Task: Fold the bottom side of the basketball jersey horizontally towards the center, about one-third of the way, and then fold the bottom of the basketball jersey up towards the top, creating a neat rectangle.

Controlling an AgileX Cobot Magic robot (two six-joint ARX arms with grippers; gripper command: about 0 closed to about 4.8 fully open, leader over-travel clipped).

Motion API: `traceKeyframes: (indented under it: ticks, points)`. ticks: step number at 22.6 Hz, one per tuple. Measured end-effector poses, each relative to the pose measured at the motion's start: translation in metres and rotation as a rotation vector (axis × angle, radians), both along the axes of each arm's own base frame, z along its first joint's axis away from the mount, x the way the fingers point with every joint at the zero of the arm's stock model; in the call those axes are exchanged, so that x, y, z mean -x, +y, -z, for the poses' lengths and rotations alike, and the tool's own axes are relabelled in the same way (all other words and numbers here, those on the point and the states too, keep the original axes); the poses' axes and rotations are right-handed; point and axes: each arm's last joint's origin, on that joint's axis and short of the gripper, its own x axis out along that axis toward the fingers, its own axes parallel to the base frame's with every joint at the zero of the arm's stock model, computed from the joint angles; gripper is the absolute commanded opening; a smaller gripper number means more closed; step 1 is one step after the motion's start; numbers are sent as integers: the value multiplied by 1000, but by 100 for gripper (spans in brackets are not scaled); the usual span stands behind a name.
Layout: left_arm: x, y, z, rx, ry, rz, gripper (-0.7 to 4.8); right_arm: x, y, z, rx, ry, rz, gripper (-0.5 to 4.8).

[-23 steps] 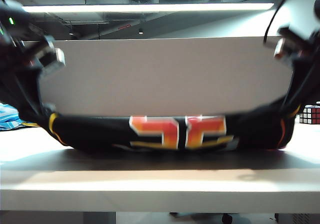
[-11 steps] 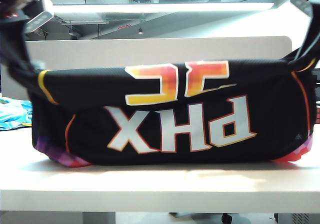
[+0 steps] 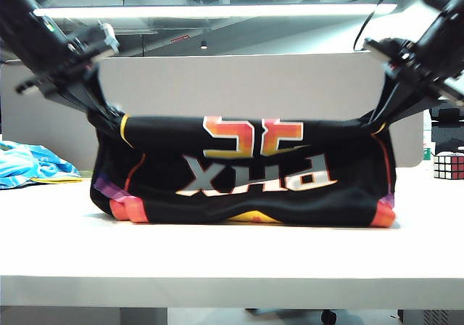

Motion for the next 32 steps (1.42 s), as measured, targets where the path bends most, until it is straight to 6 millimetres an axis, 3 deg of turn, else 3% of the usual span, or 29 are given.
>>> traceKeyframes:
  ticks: [2,3,4,5,6,9,13,15,16,17,20,22,23,27,28,30,32]
  points:
    - [-19,-2,9,-3,-2,-3,-6,-15,0,5,2,-5,3,17]
    - [-25,-3,13,-6,-2,-7,35,-22,0,8,2,-3,4,183]
    - [-36,-3,20,-24,-9,-25,97,-33,0,14,0,-17,1,289]
    - [-41,-3,22,-34,-19,-37,270,-37,0,16,-1,-33,1,361]
    - [-51,-3,26,-50,-63,-56,340,-45,0,17,1,-70,5,360]
    - [-59,7,18,-63,-124,-92,344,-50,-5,8,3,-123,23,360]
    - [-62,18,-7,-60,-177,-118,339,-49,-18,-13,3,-157,53,359]
    - [-57,25,-21,-46,-187,-128,275,-44,-21,-22,4,-141,61,350]
    - [-54,27,-25,-36,-186,-126,220,-41,-21,-25,4,-134,62,325]
    - [-49,30,-30,-25,-179,-119,170,-36,-21,-28,2,-117,55,260]
    - [-26,29,-48,19,-125,-68,132,-12,-18,-43,16,-102,6,234]
    - [-16,33,-58,48,-115,-45,8,5,-18,-51,8,-108,1,148]
    - [-8,35,-63,66,-111,-28,-4,16,-17,-56,4,-120,0,106]
    - [30,36,-82,91,-142,6,-5,59,-16,-73,6,-200,0,10]
    - [43,36,-86,88,-167,10,-5,75,-16,-75,8,-216,1,8]
    - [90,42,-84,69,-200,-28,-5,125,-15,-80,38,-295,31,4]
    - [110,42,-77,54,-233,-44,-5,148,-16,-76,60,-340,55,-4]
